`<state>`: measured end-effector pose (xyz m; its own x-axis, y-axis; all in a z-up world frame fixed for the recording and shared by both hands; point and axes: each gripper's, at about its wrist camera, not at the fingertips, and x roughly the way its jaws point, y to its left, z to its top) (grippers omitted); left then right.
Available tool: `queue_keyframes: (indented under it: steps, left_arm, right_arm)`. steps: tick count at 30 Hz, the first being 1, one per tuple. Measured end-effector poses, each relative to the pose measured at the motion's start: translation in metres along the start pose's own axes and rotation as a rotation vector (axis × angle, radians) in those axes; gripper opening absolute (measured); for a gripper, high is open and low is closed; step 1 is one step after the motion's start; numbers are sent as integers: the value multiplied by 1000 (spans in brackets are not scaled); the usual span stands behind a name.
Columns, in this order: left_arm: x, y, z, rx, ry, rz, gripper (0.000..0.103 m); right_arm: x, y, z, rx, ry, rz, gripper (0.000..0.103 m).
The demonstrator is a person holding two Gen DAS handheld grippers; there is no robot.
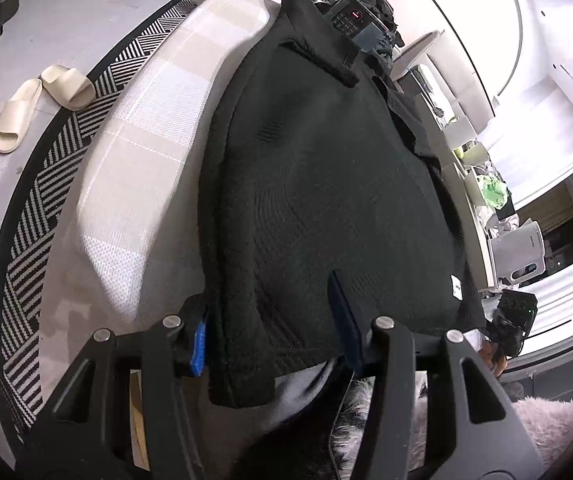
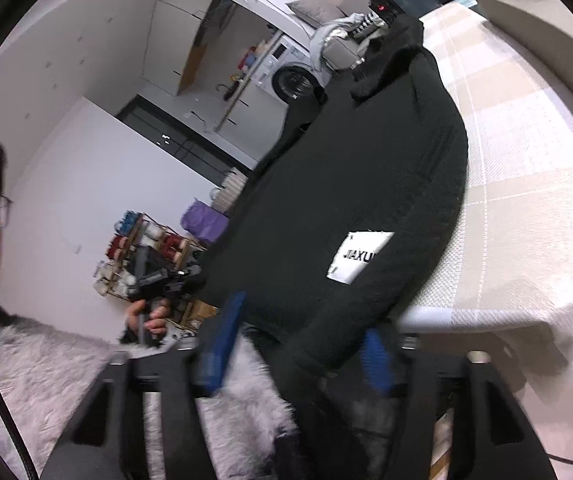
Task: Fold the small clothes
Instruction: 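Close the left gripper on the hem while the right gripper holds the hem, then lift the sweater hem with both grippers and carry it over toward the collar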
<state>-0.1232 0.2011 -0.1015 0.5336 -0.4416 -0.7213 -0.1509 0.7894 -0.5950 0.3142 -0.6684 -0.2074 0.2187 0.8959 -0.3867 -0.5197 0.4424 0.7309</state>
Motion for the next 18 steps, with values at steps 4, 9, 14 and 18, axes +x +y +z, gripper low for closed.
queue_keyframes:
  steps: [4,9,14,18]
  left_arm:
    - [-1,1,0,5,-1,6,46]
    - [0,1,0,-1,0,-4,46]
    - [4,1,6,-1,4,-24,46]
    - [11,-7,7,42,17,84,8]
  right_arm:
    - [-16,-1,-2,19,-48,59,79]
    - [2,-8,6,71,-9,8,73]
    - [21,-5,16,85,34,-71,54]
    - [26,-3,21,106,47,-279,7]
